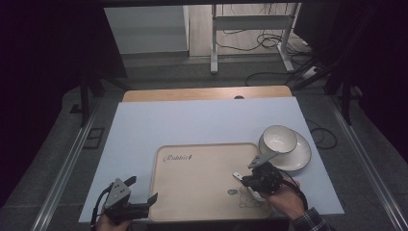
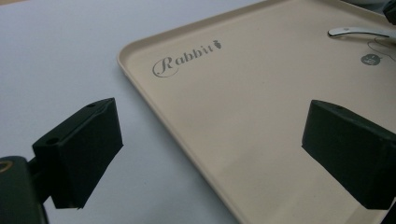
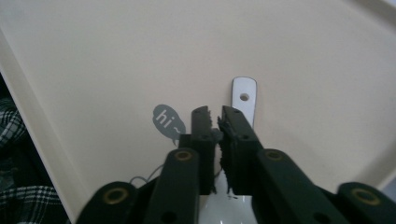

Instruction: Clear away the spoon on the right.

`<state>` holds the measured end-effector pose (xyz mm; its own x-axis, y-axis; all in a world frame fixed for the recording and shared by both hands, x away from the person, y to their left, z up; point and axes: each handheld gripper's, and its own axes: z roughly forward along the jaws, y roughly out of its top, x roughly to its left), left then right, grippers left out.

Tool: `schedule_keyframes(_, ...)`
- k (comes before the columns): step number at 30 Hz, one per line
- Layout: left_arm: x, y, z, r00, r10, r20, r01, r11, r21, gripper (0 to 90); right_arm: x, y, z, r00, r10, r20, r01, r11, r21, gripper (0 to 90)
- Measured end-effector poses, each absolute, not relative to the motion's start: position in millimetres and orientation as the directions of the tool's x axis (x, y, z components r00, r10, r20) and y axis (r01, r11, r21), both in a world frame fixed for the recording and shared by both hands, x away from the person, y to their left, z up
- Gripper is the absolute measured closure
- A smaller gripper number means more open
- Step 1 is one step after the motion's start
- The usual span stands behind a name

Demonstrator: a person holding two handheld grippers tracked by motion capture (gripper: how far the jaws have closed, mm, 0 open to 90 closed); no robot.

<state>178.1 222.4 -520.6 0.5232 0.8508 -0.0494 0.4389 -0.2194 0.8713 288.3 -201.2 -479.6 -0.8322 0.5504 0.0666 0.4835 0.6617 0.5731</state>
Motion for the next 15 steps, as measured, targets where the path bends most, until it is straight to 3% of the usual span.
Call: schedule_keyframes(15, 178, 222, -520, 0.528, 0.848, -0.046, 0.436, -0.223, 0.872, 4.5, 279, -194, -496, -0.843, 0.537, 0.018, 0.45, 0.687, 0.57, 90.0)
